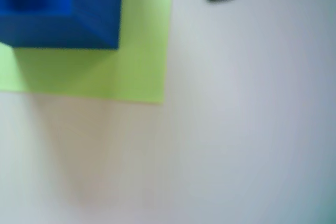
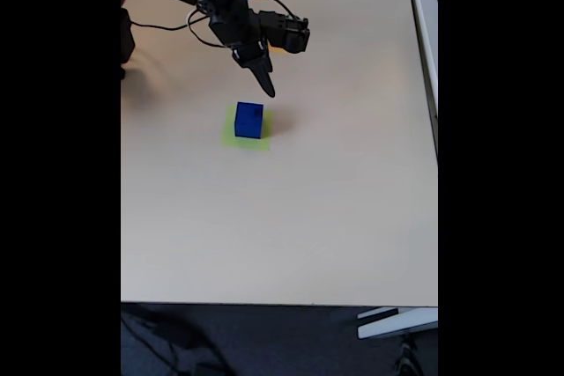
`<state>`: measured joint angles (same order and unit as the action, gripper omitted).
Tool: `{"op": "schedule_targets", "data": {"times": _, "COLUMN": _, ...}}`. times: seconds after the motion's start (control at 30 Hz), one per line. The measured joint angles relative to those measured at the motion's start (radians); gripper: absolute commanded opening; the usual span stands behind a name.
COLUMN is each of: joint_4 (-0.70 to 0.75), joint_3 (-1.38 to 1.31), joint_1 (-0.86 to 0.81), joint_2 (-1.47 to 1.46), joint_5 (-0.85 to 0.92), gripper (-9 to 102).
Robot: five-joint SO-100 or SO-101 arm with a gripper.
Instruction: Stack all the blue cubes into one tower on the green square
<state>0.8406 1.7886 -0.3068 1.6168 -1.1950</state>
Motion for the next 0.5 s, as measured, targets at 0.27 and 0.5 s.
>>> {"op": "schedule_targets", "data": {"times": 0.27, "joint_4": -0.051, "joint_3": 0.057, "joint_1": -0.049, "joint_2": 0.005, "joint_5": 0.055, "gripper": 29}}
{"op": "schedule_targets", "data": {"times": 0.5, "joint_4": -0.1, "joint_3": 0.12, "joint_1": -0.075, "joint_2": 0.017, "joint_5": 0.077, "gripper": 28}}
